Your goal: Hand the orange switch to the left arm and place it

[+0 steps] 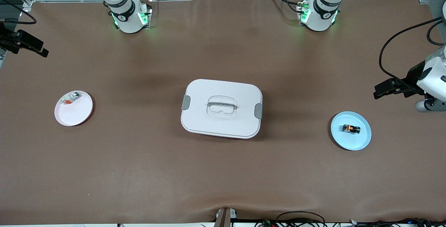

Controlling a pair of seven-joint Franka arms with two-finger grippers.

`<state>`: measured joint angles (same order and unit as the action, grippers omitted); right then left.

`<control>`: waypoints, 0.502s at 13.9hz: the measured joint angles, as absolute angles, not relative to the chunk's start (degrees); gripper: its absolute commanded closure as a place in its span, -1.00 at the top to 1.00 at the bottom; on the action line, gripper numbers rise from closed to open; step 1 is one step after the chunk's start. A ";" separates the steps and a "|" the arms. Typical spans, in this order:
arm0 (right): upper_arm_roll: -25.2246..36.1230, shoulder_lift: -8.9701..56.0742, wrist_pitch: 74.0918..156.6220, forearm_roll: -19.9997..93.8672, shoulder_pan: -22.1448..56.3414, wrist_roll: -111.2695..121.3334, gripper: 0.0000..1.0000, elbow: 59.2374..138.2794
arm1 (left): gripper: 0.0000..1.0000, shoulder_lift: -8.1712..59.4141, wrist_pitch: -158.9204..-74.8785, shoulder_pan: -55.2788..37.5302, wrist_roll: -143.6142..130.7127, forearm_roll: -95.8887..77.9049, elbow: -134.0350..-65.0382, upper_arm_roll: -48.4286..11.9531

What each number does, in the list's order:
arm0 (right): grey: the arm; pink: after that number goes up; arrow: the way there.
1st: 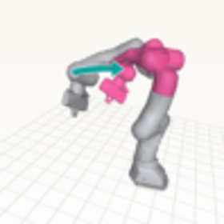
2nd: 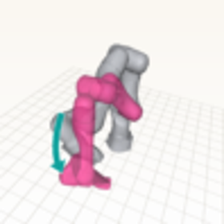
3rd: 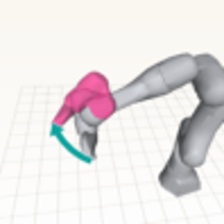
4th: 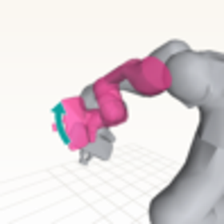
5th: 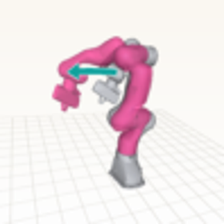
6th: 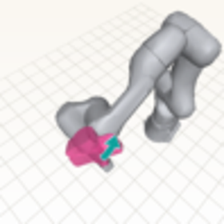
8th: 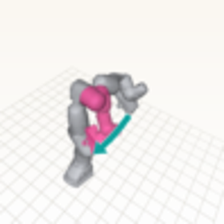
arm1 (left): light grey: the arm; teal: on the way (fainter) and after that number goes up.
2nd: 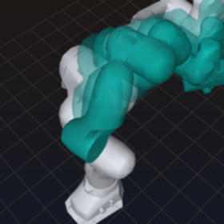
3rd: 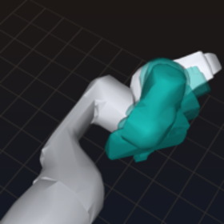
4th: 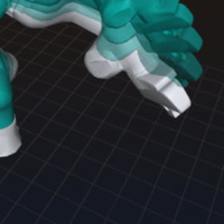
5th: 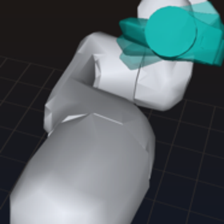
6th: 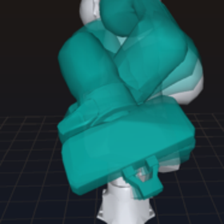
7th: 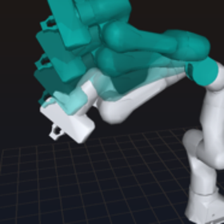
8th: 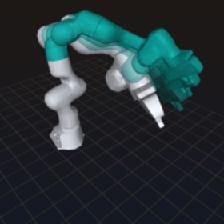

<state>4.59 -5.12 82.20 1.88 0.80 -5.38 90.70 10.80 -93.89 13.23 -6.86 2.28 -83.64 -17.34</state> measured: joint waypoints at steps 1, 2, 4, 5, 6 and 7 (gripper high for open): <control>4.59 -5.12 82.20 1.88 0.80 -5.67 1.00 90.71 | 1.00 10.83 -93.89 13.23 -6.86 2.28 -83.64 -17.34; 4.59 -5.12 82.18 1.89 0.80 -6.13 1.00 90.71 | 1.00 10.83 -93.88 13.22 -6.86 2.28 -83.64 -17.34; 4.59 -5.12 82.17 1.90 0.80 -6.34 1.00 90.72 | 1.00 10.84 -93.86 13.26 -6.86 2.28 -83.64 -17.34; 4.59 -5.12 82.17 1.91 0.80 -6.37 1.00 90.72 | 1.00 10.87 -93.84 13.29 -6.86 2.28 -83.64 -17.34; 4.59 -5.12 82.17 1.91 0.80 -6.37 1.00 90.72 | 1.00 10.90 -93.83 13.30 -6.86 2.28 -83.64 -17.34; 4.59 -5.12 82.17 1.91 0.80 -6.38 1.00 90.72 | 1.00 10.90 -93.83 13.26 -6.86 2.28 -83.64 -17.34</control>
<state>4.59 -5.12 82.17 1.91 0.80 -6.38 90.72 10.90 -93.83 13.26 -6.86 2.28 -83.64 -17.34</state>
